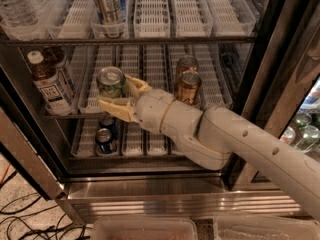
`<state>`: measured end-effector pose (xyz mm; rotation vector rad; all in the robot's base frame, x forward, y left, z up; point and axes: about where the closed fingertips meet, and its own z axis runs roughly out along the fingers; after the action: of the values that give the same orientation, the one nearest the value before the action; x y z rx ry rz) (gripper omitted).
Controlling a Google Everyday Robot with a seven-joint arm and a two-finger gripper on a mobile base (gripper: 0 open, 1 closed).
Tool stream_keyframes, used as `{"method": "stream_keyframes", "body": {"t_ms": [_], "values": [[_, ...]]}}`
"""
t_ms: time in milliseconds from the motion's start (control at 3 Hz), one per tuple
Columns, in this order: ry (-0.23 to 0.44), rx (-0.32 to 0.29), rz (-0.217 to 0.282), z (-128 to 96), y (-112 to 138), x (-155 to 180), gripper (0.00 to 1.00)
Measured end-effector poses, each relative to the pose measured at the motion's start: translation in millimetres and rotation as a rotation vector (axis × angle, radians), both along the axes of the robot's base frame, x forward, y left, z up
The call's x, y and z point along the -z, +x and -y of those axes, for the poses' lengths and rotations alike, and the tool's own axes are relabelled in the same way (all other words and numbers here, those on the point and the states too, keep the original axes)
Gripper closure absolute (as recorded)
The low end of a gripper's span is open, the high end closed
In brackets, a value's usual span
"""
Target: Pick green can from middle shelf of fridge
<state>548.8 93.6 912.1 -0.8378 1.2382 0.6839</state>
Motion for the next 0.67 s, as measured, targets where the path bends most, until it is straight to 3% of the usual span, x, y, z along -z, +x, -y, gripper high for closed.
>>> {"method": "stream_keyframes", "body": {"t_ms": [333,667], "values": [[-0.067,-0.123,-0.077,-13.1,-26.3,2.7,1.00],[-0.183,-0.276,-0.111,-39.5,-55.1,-5.9,1.00]]}}
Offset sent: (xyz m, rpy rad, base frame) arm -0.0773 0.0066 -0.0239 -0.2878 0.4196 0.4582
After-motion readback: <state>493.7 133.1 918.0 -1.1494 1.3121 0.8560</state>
